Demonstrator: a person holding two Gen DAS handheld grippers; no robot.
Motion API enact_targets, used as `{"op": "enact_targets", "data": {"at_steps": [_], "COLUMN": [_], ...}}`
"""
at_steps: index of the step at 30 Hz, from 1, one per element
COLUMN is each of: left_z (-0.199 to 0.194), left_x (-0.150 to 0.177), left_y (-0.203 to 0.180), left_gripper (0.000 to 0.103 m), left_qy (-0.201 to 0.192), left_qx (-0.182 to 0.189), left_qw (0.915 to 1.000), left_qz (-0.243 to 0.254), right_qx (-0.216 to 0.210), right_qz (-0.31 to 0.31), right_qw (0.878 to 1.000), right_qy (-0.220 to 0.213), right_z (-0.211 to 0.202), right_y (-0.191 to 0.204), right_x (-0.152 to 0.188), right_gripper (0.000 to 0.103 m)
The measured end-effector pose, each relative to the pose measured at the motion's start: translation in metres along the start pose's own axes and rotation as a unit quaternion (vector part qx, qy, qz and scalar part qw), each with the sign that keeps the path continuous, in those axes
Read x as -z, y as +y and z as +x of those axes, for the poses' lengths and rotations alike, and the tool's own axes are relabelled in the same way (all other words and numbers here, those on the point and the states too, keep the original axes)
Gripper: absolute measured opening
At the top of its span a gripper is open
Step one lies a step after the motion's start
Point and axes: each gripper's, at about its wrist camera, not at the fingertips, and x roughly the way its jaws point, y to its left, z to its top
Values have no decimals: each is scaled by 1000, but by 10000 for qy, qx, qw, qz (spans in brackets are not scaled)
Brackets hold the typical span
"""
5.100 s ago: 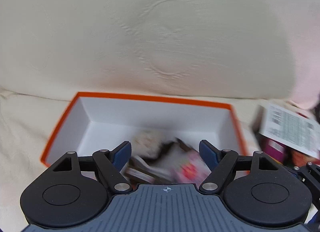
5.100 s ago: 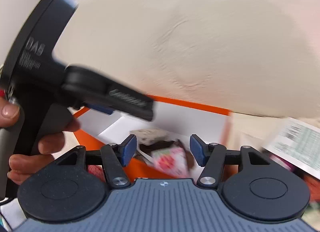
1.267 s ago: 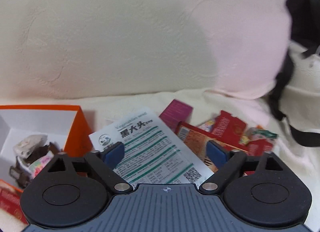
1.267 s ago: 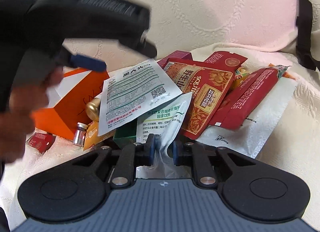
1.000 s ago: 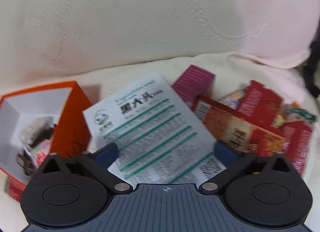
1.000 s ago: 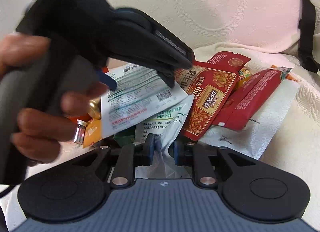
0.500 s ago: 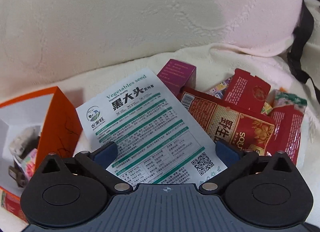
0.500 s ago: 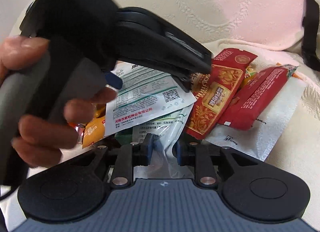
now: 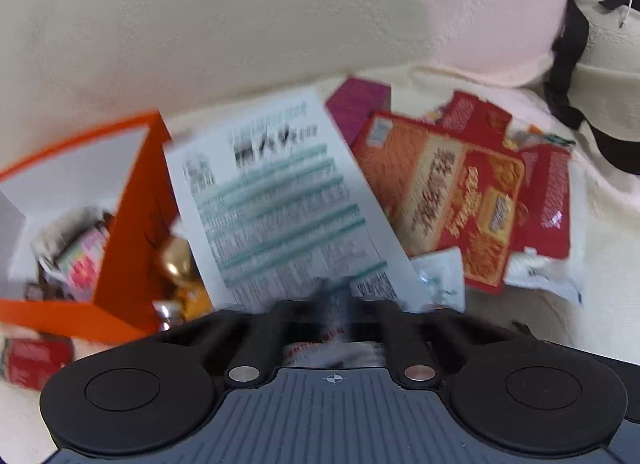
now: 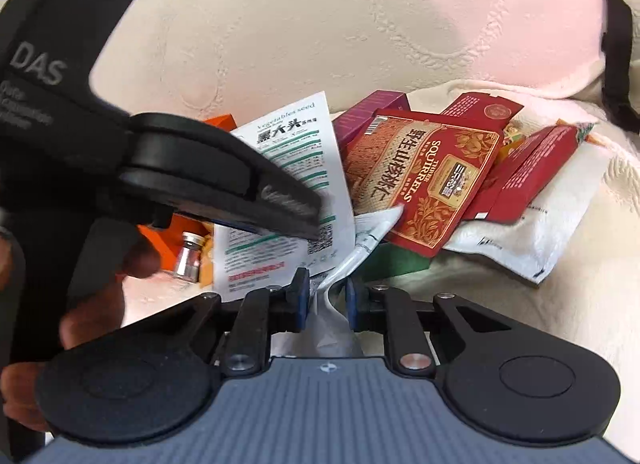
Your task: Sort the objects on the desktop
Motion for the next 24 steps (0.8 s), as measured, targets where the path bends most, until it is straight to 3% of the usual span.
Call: {"op": "enact_targets", "data": {"at_steps": [3, 5, 7, 8, 9, 10, 11, 13, 16, 19, 22, 24], "left_z": [-3, -9, -14, -15, -16, -15, -16, -14, -10, 0, 9, 6], "left_x": [5, 9, 11, 12, 12, 11, 11, 8, 9, 20, 24, 27], "left_y": [1, -5, -17, -23, -29, -32, -32, -30, -31, -33, -25, -26], "left_gripper": [0, 0, 26, 52, 67, 93, 103, 103, 103, 95, 88, 75], "left_qy": [-60, -11, 20, 2, -23, -99, -147, -57, 179, 317, 382, 240], "left_qx": [71, 423, 642, 471, 269, -11, 35, 529, 687, 348, 132, -23], "left_qw": [9999, 9987, 9957, 9957, 9954, 9948, 9939, 9929, 9910, 9924, 9957, 9958], "left_qz": [121, 298, 663, 797, 924, 1018, 1095, 1068, 1135, 1141, 835, 882], "right_qx": [107, 131, 182, 180, 135, 63, -61, -215, -284, -235, -85, -16], "right_qz": [-66, -104, -288, -379, -439, -444, -391, -268, -193, -233, -397, -411], "right_qw": [9999, 9998, 9994, 9990, 9988, 9987, 9990, 9992, 9991, 9990, 9986, 9986], "right_qy": [66, 139, 103, 119, 179, 221, 208, 221, 263, 305, 341, 329], "right_z": [2, 4, 0, 0, 1, 0, -1, -5, -4, -2, 0, 1], "right_y": [5, 6, 13, 15, 15, 13, 10, 4, 0, 0, 7, 11], "right_x": [2, 3, 6, 8, 9, 10, 11, 11, 11, 12, 14, 15], "right_gripper": [19, 19, 20, 20, 23, 23, 24, 25, 26, 27, 28, 29]}}
